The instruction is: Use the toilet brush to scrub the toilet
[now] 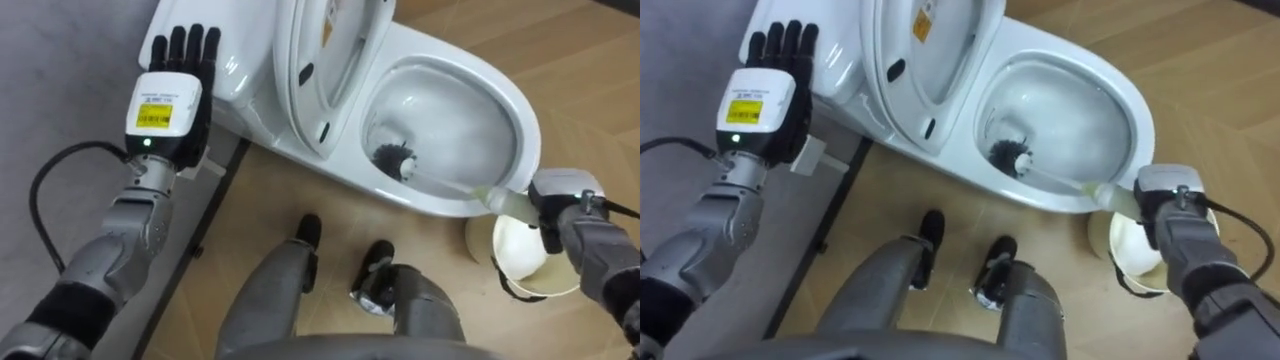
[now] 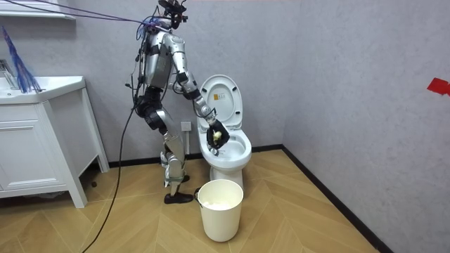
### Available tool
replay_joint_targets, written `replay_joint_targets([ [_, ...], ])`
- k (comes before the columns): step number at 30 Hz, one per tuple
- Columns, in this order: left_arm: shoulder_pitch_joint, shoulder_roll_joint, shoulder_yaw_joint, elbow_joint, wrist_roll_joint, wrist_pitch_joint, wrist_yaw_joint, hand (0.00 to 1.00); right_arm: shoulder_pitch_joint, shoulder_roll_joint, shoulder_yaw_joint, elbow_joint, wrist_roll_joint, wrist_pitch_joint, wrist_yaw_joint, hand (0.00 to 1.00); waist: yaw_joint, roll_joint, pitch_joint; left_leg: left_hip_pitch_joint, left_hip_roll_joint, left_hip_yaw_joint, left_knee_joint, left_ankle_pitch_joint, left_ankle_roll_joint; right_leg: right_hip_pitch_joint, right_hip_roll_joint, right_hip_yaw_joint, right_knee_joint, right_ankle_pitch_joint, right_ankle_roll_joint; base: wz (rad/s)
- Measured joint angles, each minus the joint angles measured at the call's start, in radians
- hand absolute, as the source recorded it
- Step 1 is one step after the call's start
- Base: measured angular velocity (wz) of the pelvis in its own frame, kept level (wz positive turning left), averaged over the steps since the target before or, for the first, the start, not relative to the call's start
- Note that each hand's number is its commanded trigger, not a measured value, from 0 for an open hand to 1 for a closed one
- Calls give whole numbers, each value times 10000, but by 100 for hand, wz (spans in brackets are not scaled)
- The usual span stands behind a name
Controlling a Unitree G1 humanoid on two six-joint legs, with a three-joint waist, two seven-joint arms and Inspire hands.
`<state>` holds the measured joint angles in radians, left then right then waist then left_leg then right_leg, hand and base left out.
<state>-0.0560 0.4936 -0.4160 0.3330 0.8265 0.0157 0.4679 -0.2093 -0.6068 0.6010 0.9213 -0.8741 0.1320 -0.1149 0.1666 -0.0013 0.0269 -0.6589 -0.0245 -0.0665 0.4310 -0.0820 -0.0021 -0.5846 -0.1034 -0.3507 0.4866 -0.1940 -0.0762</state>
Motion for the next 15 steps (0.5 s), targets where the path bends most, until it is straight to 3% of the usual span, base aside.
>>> replay_joint_targets([
  [6,-266,-3,-262,115,-308,-242,512,0,309,-412,72,-312,-345,22,-735,100,70,15,2,-292,-40,1,206,-37,67,-286,-97,24,349,-121,-68,7],
  [9,-424,-7,-422,178,-652,-384,741,0,376,-725,162,-123,-344,-3,-1138,100,70,140,3,-491,-54,-4,351,-56,101,-450,-201,-49,533,-195,-41,10],
  [11,-623,-9,-585,221,-1141,-610,913,0,321,-840,159,302,-321,12,-1444,100,78,325,77,-678,-49,-15,531,-73,130,-503,-198,-167,572,-202,-33,13],
  [15,-838,29,-572,223,-1387,-921,1125,0,-192,-884,183,741,-86,-43,-1818,100,134,433,165,-1105,-58,-1,767,-93,117,-947,-316,-206,893,-274,-8,2],
])
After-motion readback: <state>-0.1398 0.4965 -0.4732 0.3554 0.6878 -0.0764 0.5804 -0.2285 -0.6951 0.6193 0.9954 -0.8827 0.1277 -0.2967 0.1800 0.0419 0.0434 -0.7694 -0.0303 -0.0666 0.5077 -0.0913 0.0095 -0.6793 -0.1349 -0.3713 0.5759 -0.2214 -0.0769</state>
